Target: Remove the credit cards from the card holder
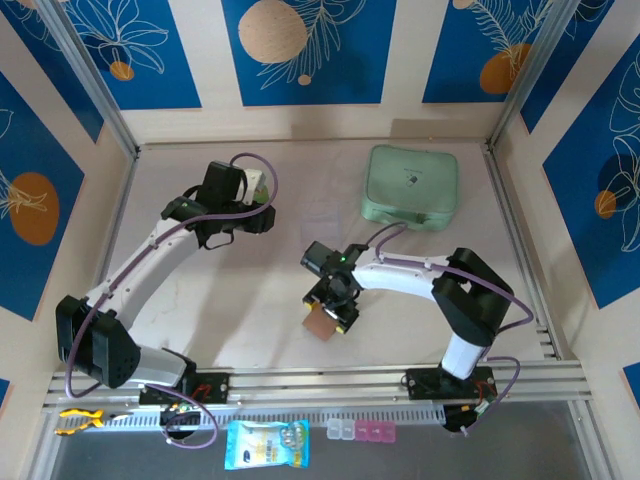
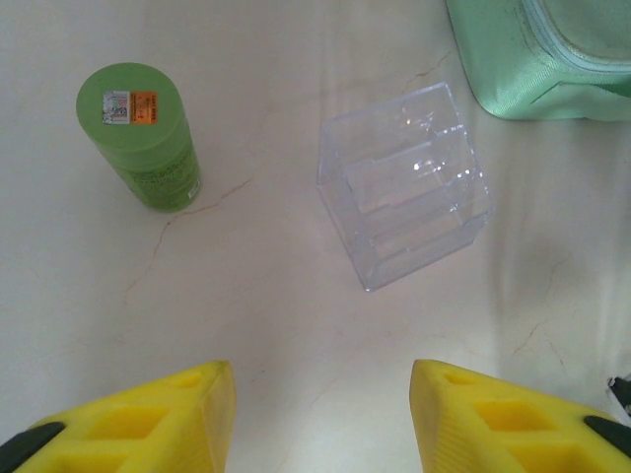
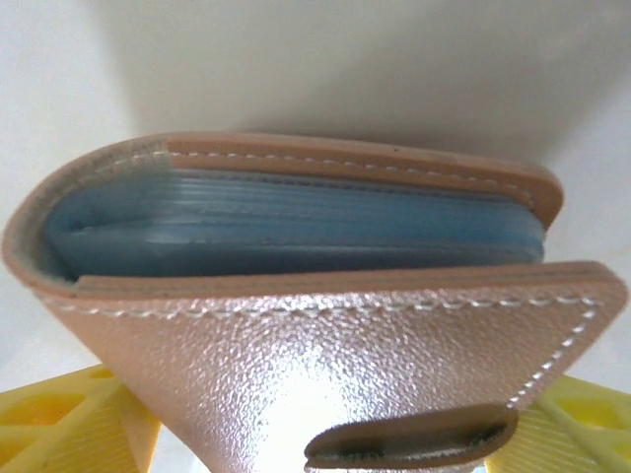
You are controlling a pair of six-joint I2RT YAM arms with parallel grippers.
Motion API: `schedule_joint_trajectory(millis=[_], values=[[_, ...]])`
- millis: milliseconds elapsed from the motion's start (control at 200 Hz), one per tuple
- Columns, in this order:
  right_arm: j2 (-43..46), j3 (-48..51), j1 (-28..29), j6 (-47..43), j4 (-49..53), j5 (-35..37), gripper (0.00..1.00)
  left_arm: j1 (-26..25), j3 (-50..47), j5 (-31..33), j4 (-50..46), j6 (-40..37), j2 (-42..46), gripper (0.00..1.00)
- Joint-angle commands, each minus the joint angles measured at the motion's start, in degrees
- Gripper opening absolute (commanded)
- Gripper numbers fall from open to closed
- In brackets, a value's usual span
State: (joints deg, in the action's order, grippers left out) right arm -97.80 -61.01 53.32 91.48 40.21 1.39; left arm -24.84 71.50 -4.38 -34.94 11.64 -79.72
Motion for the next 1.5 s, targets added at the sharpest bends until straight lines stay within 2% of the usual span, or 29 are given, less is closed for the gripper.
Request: schedule_joint_trajectory(millis=[0, 145, 300, 485, 600, 805, 1100, 1496], values=[[1.6, 0.4, -1.8, -13.2, 2.4, 0.5, 0.78, 0.5, -0.1, -2.2, -0.2, 1.6, -0.6, 0.51], [-1.2, -2.5, -3.7, -24.5, 3.2, -1.3, 0.77, 0.5, -2.6, -5.4, 3.5, 6.2, 0.6, 0.51], [-5.8, -9.6, -4.5, -36.7, 7.7, 0.7, 0.77, 0.5, -6.7, -5.6, 6.8, 11.0, 1.5, 0.51], [-11.8, -16.6, -5.3, -44.2, 10.8, 1.4, 0.76, 0.5, -12.6, -4.6, 11.2, 17.5, 4.2, 0.51], [-14.6, -18.9, -5.4, -46.3, 10.7, 0.8, 0.78, 0.5, -16.1, -2.9, 11.7, 20.0, 6.4, 0.51], [-17.2, -20.3, -5.5, -46.3, 10.6, 3.5, 0.79, 0.4, -22.2, -4.6, 13.6, 23.4, 9.0, 0.51], [-16.9, -20.6, -5.8, -47.0, 7.1, 4.7, 0.79, -0.4, -27.0, -7.1, 16.9, 26.5, 8.5, 0.50], [-18.3, -22.0, -6.0, -47.1, 7.8, 8.2, 0.80, -1.8, -30.3, -9.0, 21.8, 30.4, 6.8, 0.49]])
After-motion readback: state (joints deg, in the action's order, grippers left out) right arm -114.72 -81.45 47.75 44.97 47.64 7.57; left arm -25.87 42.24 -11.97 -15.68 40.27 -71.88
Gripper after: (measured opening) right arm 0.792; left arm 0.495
